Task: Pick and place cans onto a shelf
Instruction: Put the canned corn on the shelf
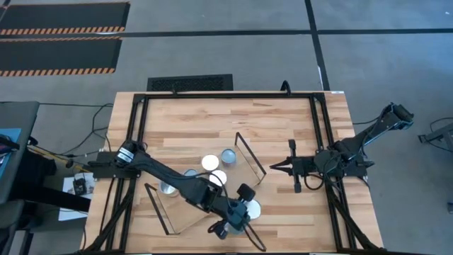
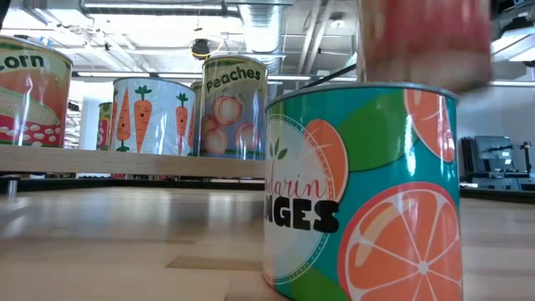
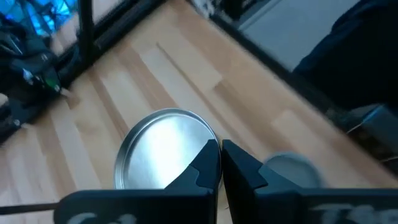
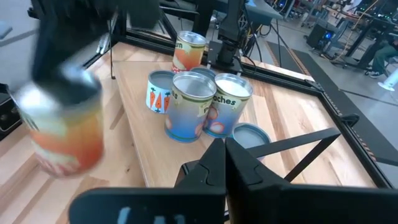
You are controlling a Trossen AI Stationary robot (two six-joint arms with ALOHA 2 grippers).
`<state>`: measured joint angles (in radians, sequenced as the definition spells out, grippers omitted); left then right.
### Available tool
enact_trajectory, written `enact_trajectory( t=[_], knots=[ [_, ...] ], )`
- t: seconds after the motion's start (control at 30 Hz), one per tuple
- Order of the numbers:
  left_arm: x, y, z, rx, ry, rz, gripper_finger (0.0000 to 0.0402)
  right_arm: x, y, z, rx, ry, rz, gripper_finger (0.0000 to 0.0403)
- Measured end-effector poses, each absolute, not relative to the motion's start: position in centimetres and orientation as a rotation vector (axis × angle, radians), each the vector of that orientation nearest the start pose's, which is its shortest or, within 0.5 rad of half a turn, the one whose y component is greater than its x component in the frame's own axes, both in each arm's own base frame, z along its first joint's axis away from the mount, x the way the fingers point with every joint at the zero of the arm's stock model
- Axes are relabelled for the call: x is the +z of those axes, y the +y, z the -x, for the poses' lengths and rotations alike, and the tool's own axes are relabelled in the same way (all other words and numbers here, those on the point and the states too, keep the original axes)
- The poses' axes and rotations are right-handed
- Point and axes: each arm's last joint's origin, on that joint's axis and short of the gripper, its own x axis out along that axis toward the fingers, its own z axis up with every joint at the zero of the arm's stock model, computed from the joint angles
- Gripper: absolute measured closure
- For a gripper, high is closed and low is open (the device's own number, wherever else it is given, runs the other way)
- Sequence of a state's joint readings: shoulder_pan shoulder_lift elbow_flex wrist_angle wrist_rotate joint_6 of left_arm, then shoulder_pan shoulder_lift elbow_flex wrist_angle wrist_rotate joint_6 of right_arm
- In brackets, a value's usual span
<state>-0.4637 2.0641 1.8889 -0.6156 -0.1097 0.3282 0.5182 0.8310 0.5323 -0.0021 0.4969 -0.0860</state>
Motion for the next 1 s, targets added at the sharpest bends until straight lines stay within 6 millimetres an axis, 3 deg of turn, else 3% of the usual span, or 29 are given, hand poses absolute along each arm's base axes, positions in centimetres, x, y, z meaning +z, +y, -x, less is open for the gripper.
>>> enact_trajectory(
  t=[0.13, 0.27, 0.4, 0.57, 0.77, 1.0],
  knots=[
    [31.2, -22.1, -39.9, -0.474, 0.762, -0.503, 0.0401, 25.6, 7.9, -16.6, 0.033, 0.263, 0.233, 0.0394],
    [32.4, -24.4, -37.4, -0.474, 0.837, -0.422, 0.0401, 25.6, 7.9, -16.6, 0.034, 0.266, 0.235, 0.0394],
    [32.7, -25.8, -34.1, -0.353, 0.952, -0.39, 0.0401, 25.5, 7.9, -16.6, 0.034, 0.269, 0.236, 0.0394],
    [33.9, -27.1, -30.2, -0.171, 0.97, -0.354, 0.0401, 25.6, 7.9, -16.6, 0.034, 0.267, 0.235, 0.0394],
    [33.1, -27.0, -27.1, -0.02, 1.011, -0.294, 0.0401, 25.6, 7.9, -16.6, 0.034, 0.266, 0.235, 0.0394],
    [32.4, -24.5, -24.8, 0.024, 0.964, -0.17, 0.0401, 25.6, 7.9, -16.6, 0.034, 0.266, 0.235, 0.0394]
  ],
)
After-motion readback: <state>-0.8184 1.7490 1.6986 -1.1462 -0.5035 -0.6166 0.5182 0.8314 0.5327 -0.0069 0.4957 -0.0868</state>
